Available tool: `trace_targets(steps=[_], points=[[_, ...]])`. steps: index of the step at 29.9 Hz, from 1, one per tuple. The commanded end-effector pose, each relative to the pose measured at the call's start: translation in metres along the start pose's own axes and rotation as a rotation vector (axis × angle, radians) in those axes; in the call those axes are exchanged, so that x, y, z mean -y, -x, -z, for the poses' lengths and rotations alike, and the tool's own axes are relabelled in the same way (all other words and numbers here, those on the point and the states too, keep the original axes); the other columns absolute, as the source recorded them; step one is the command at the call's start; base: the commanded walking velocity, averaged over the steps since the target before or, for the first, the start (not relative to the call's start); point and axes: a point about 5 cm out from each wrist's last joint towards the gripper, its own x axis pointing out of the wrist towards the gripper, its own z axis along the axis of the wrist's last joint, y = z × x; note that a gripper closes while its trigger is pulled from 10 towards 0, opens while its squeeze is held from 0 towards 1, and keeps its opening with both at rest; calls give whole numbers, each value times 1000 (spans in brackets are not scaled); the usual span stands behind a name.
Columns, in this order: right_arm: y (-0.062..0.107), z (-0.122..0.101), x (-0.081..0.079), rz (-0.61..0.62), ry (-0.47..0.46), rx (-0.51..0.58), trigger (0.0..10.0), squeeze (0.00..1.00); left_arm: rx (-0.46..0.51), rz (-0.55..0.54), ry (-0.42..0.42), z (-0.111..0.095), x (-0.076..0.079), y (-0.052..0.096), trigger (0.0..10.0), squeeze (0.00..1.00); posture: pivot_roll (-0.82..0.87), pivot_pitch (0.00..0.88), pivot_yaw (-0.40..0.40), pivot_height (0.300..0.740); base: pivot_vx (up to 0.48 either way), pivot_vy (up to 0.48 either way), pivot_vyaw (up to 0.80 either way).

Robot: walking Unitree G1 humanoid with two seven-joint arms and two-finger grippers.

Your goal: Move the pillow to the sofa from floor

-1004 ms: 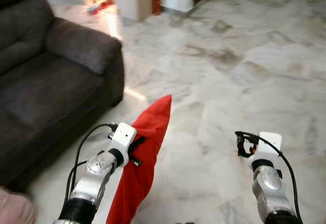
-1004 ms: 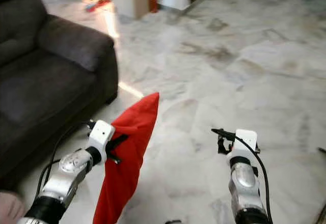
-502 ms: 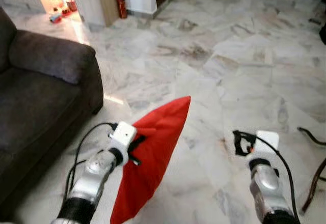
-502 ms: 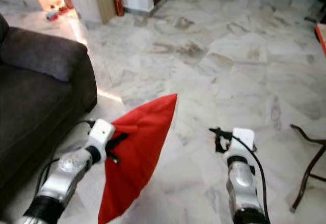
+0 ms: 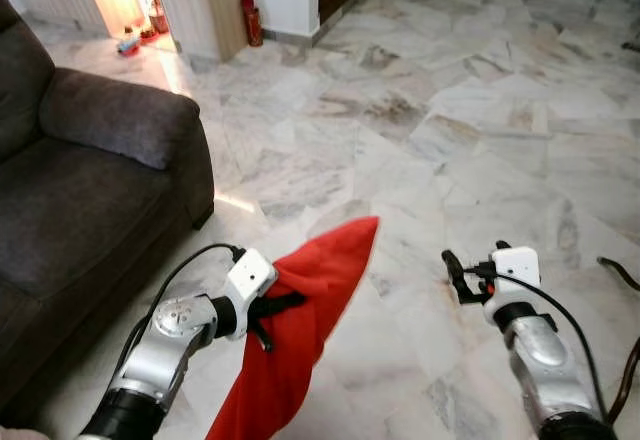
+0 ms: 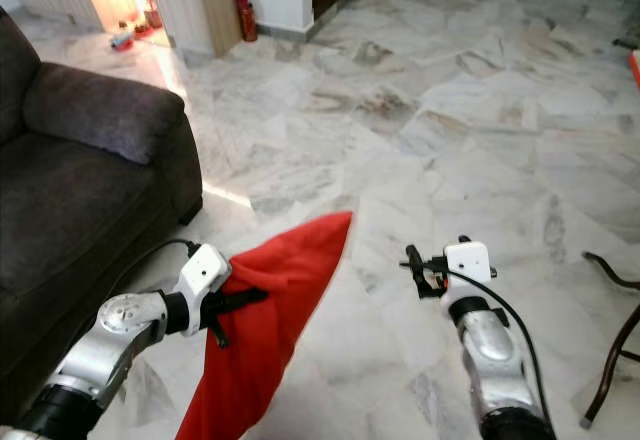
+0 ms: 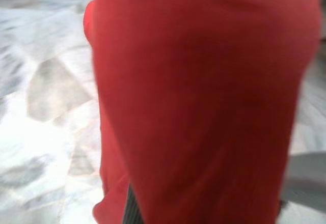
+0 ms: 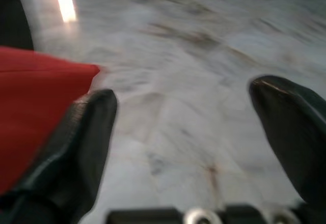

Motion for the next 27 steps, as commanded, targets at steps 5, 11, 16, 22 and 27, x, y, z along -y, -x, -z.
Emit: trace_targets(steps=[5, 11, 16, 22, 27], points=[[15, 8, -8, -257, 87, -53, 10000, 0, 67, 174, -78, -30, 11, 6, 10000, 0, -79, 19, 53, 739, 0, 0, 0], [33, 17, -10, -415, 153, -112, 10000, 0, 7, 220, -100, -25, 12, 11, 10000, 0, -84, 14, 59, 739, 0, 0, 0], [50, 15, -9, -538, 174, -112, 10000, 1000, -53, 265, -111, -18, 14, 14, 10000, 0, -95, 8, 64, 739, 0, 0, 0], [66, 10, -5, -682, 221, -122, 10000, 1000, -81, 304, -123, -16, 17, 14, 10000, 0, -109, 8, 68, 739, 0, 0, 0], [72, 6, -3, -737, 221, -125, 10000, 1000, -86, 317, -124, -15, 18, 13, 10000, 0, -112, 10, 69, 739, 0, 0, 0]])
